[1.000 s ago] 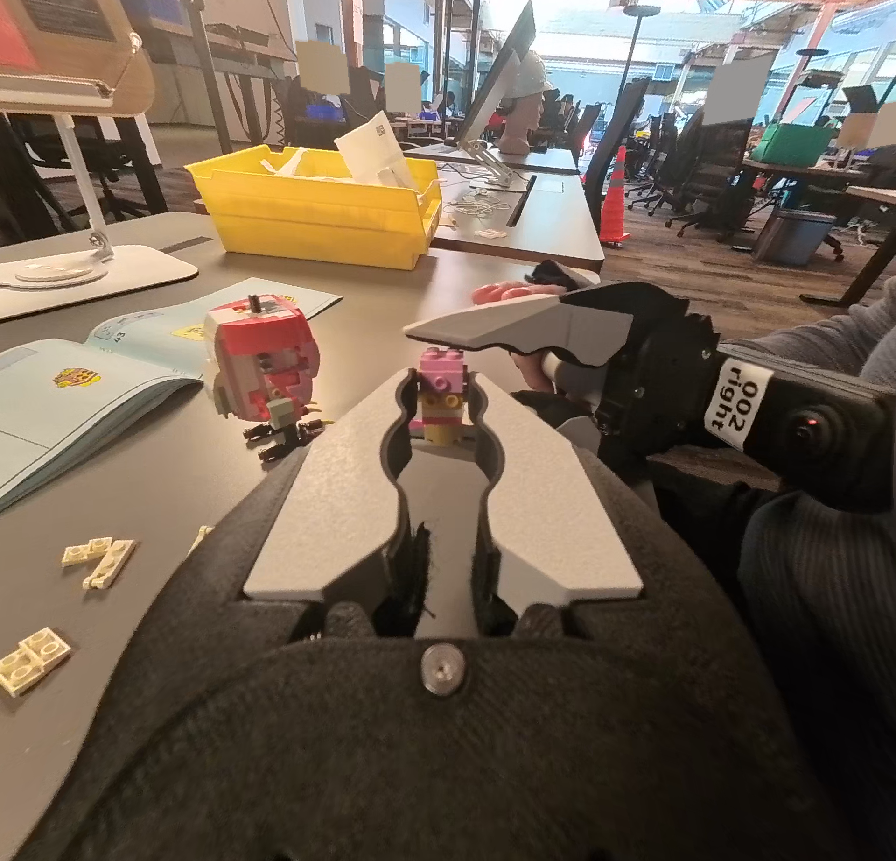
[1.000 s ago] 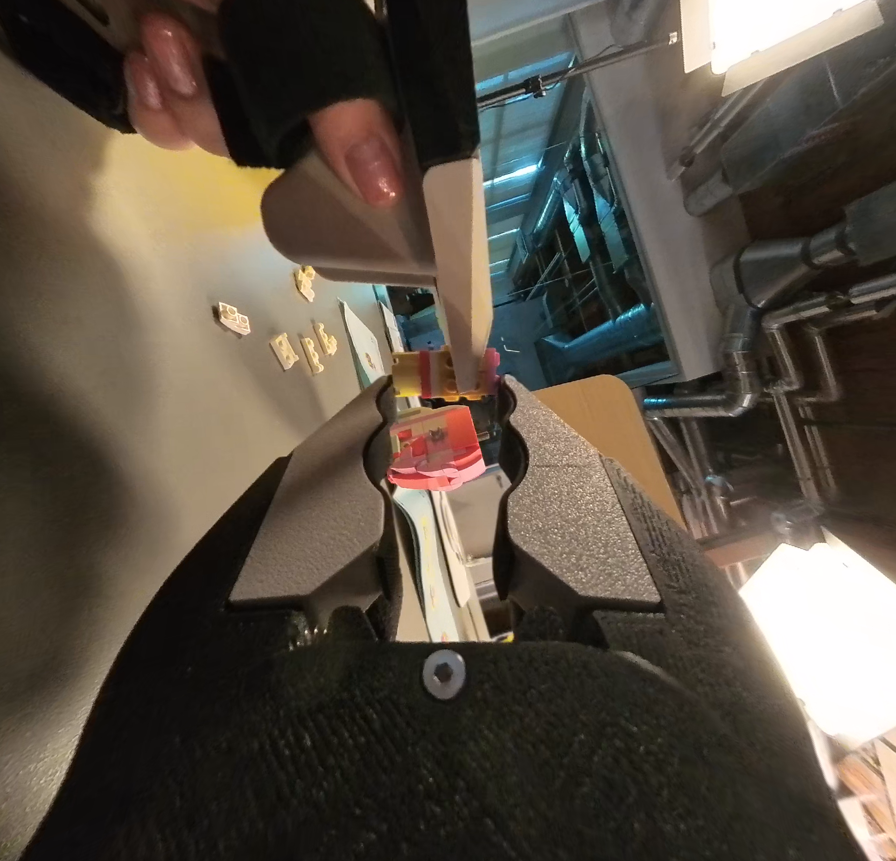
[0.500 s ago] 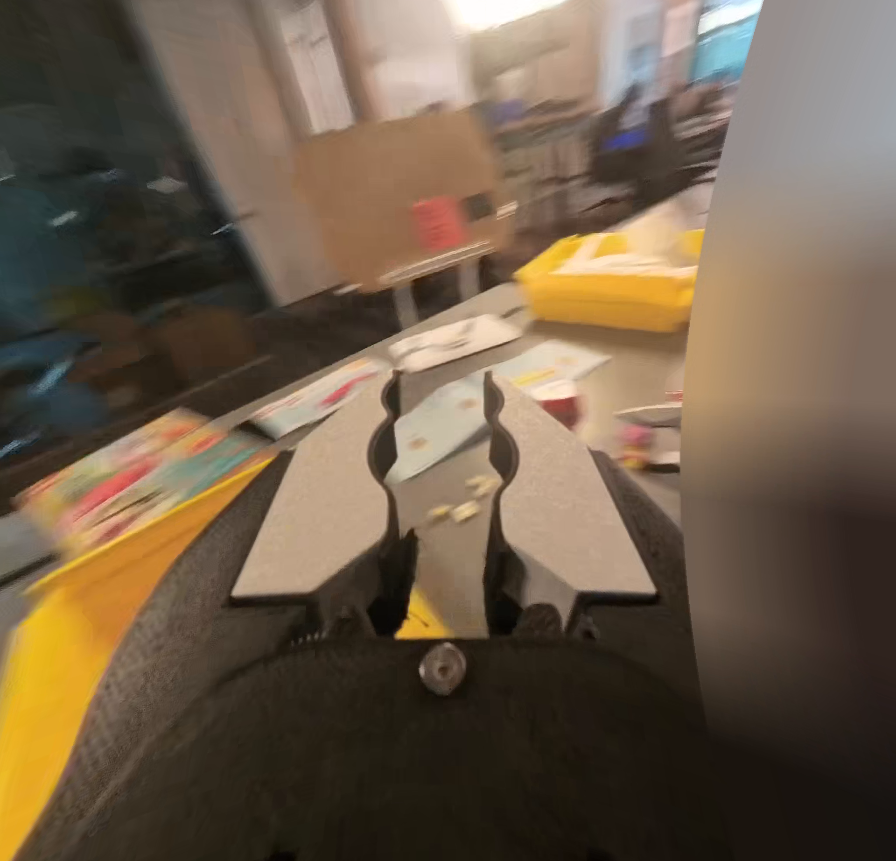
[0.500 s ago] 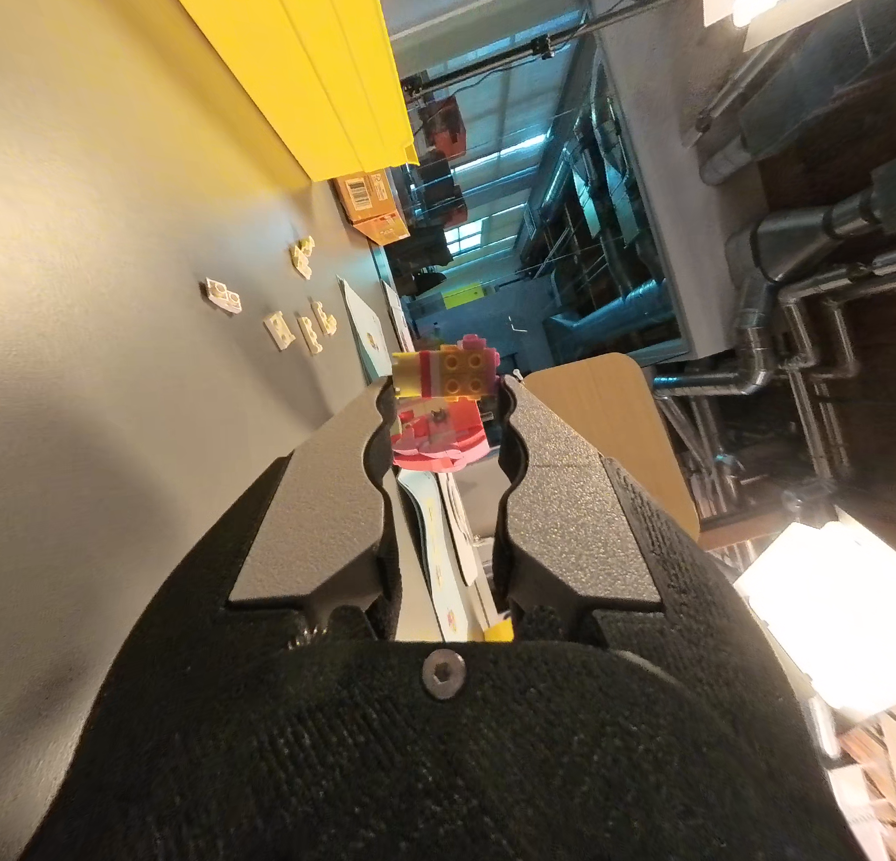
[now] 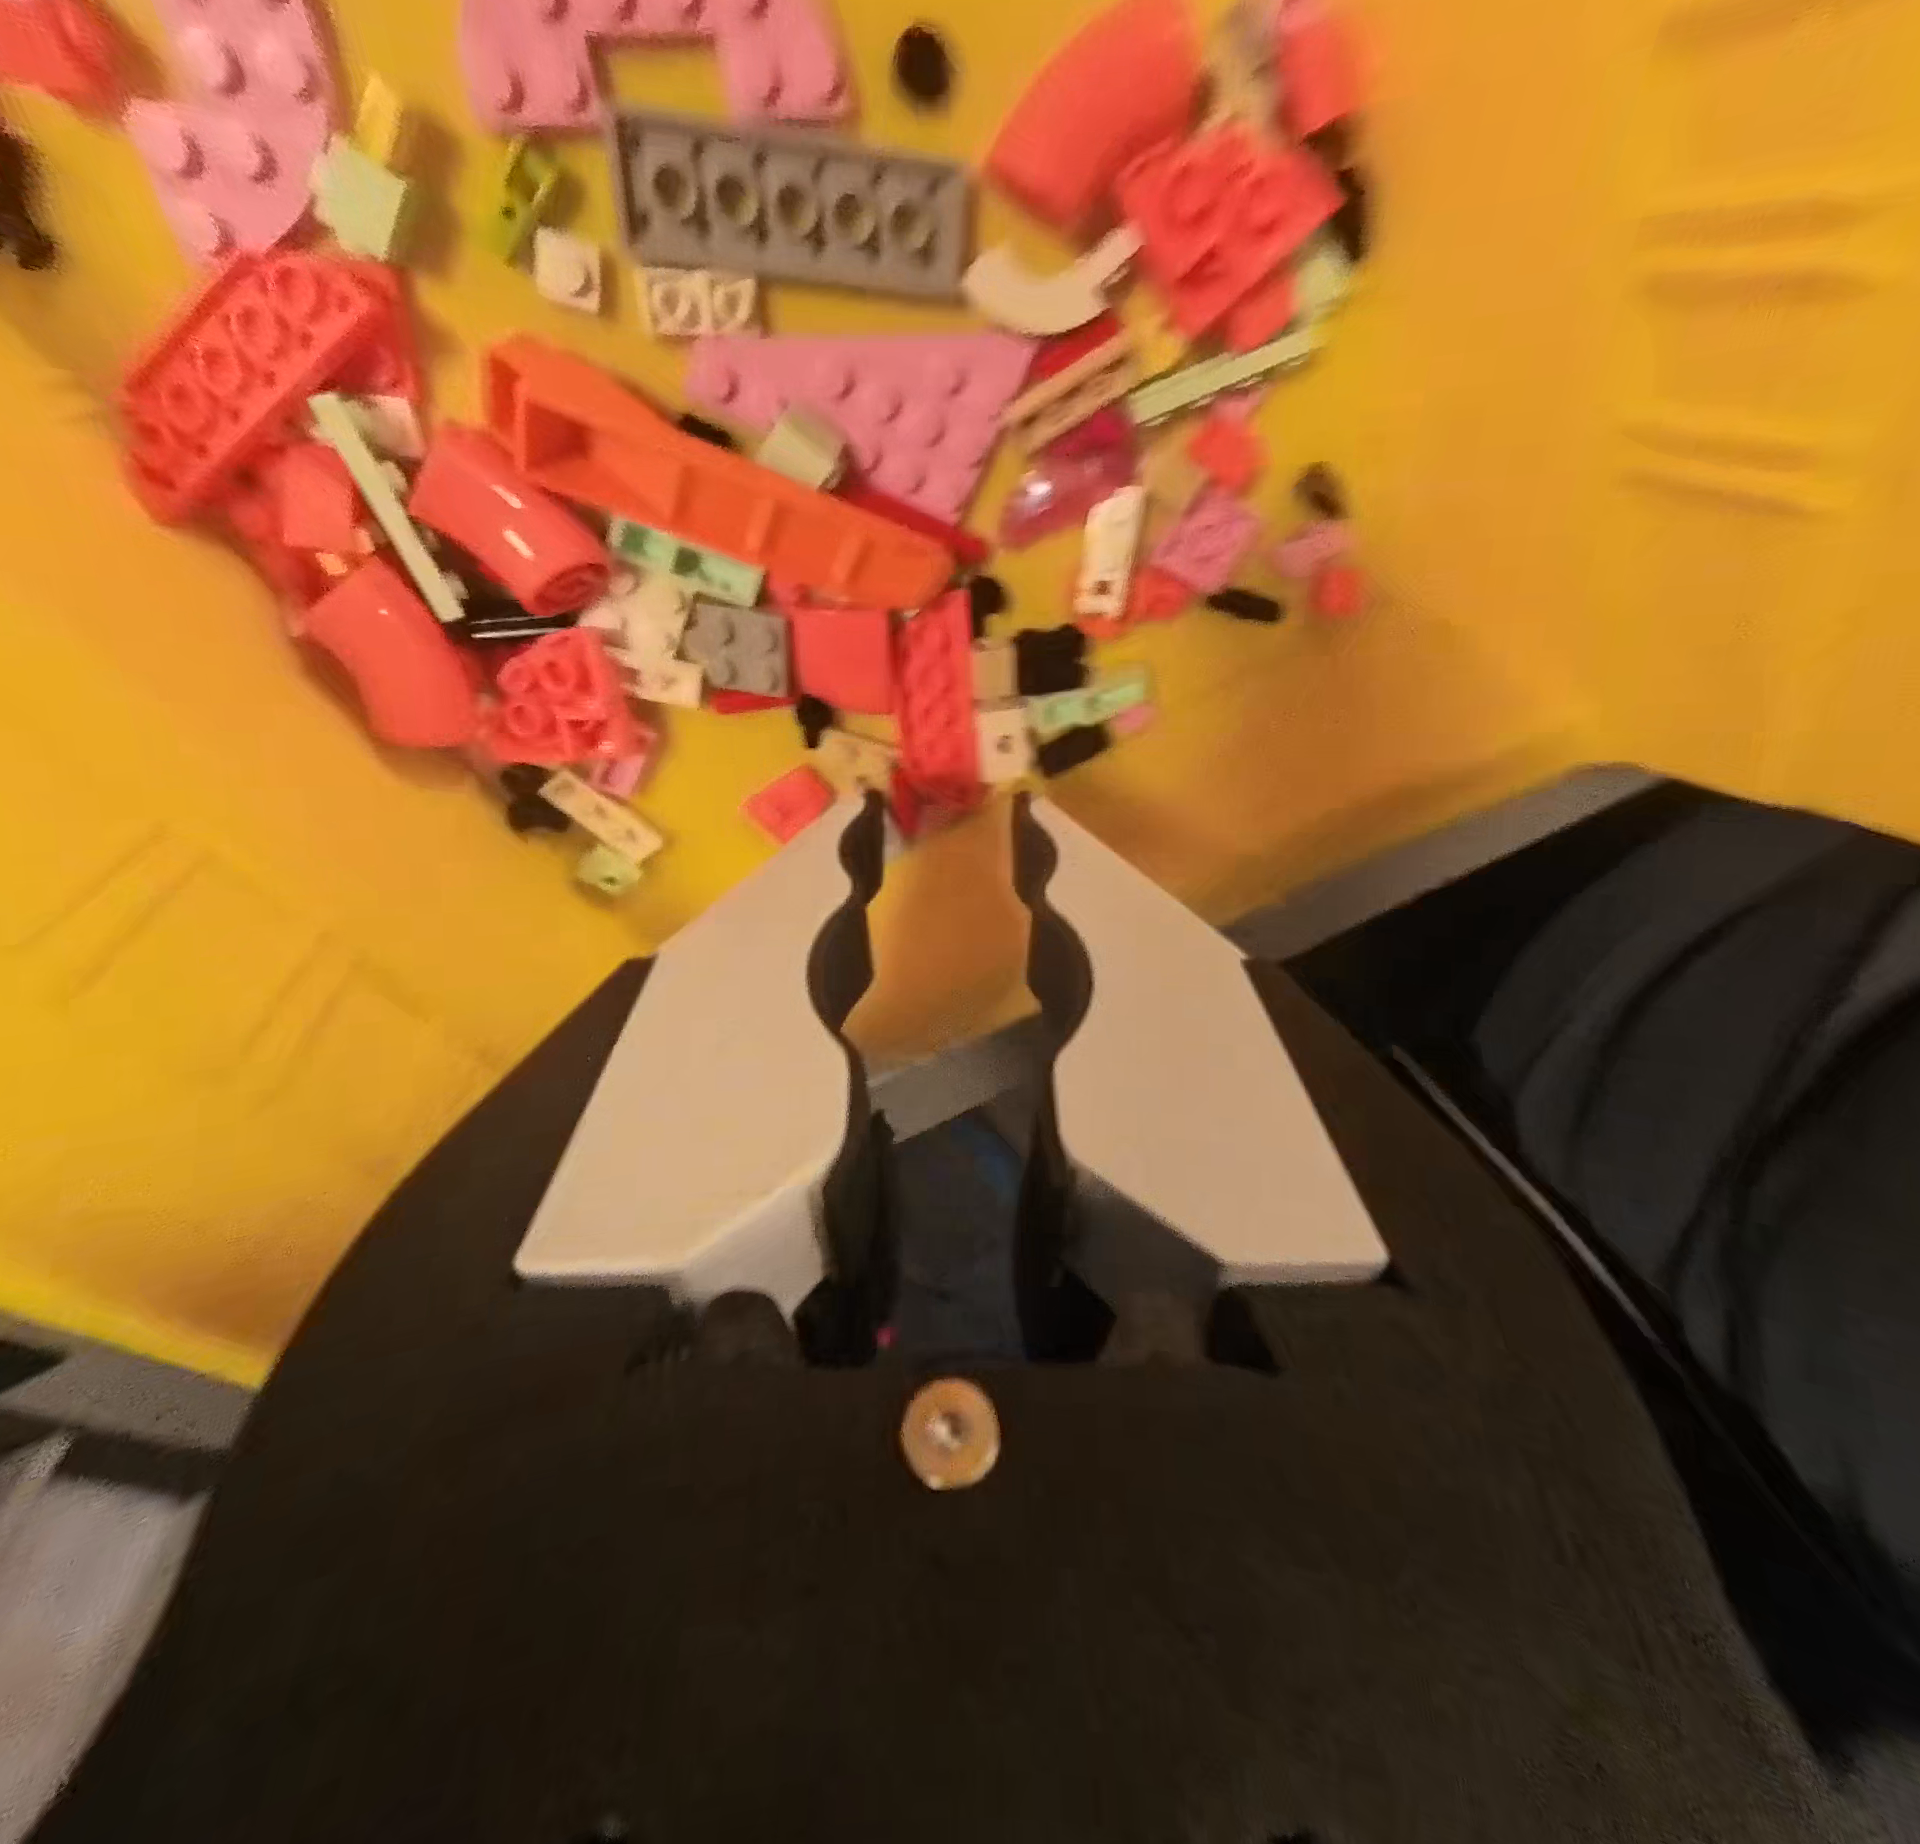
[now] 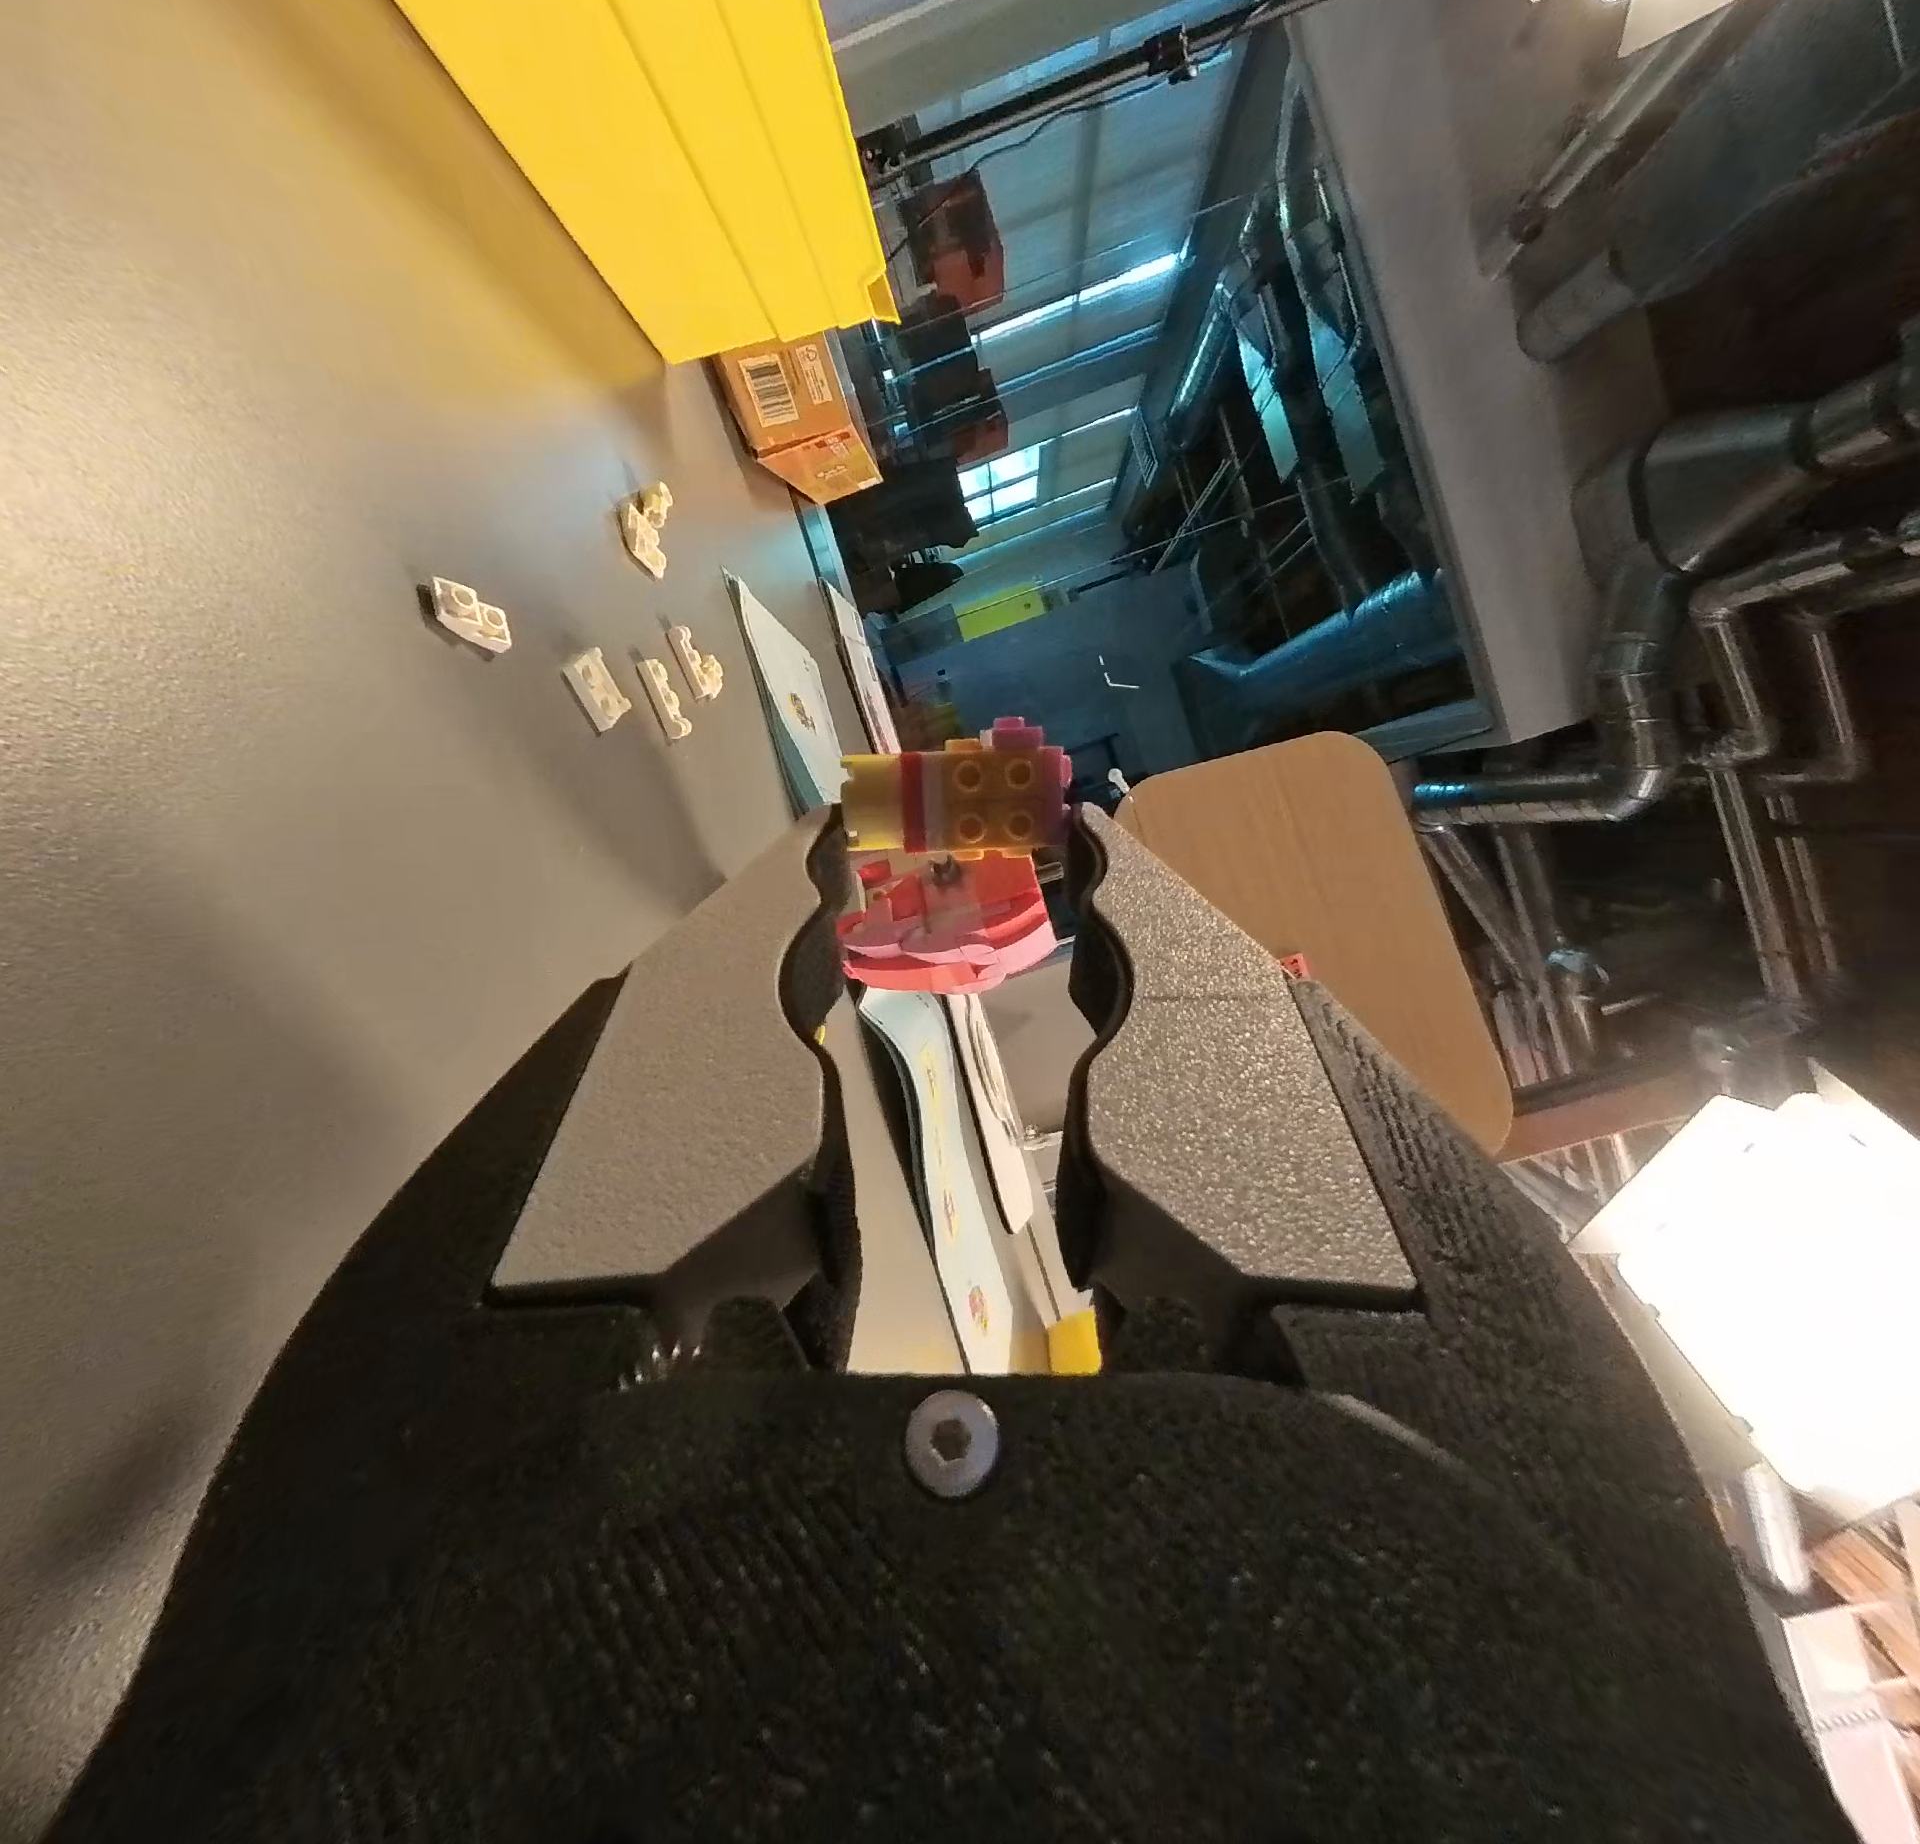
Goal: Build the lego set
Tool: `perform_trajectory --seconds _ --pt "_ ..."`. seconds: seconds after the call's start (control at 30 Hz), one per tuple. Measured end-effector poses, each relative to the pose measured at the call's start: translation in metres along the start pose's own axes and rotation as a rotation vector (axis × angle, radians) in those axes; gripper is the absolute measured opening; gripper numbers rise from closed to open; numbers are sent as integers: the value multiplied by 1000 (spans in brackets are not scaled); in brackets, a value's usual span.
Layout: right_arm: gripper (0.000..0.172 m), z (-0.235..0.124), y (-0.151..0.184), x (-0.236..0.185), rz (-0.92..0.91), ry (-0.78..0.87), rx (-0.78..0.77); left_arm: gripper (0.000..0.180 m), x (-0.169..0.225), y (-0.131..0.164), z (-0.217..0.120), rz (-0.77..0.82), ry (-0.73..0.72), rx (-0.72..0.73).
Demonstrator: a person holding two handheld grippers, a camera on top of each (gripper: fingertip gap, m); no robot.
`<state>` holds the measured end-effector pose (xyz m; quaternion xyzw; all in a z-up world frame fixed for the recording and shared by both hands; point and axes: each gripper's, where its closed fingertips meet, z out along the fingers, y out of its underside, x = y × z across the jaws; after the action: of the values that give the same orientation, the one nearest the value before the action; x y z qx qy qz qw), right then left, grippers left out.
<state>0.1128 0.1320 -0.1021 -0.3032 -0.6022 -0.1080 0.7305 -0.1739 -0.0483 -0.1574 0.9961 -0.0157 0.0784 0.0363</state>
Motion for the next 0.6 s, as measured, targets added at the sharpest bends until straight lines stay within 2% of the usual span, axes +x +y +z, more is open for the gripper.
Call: perform_trajectory --seconds 0.1,0.6 --pt "40 0 0 -1 1 -4 0 18 -11 3 10 -16 -41 -70" --pt "40 1 1 -1 9 -10 -4 2 -19 1 16 11 -13 -83"
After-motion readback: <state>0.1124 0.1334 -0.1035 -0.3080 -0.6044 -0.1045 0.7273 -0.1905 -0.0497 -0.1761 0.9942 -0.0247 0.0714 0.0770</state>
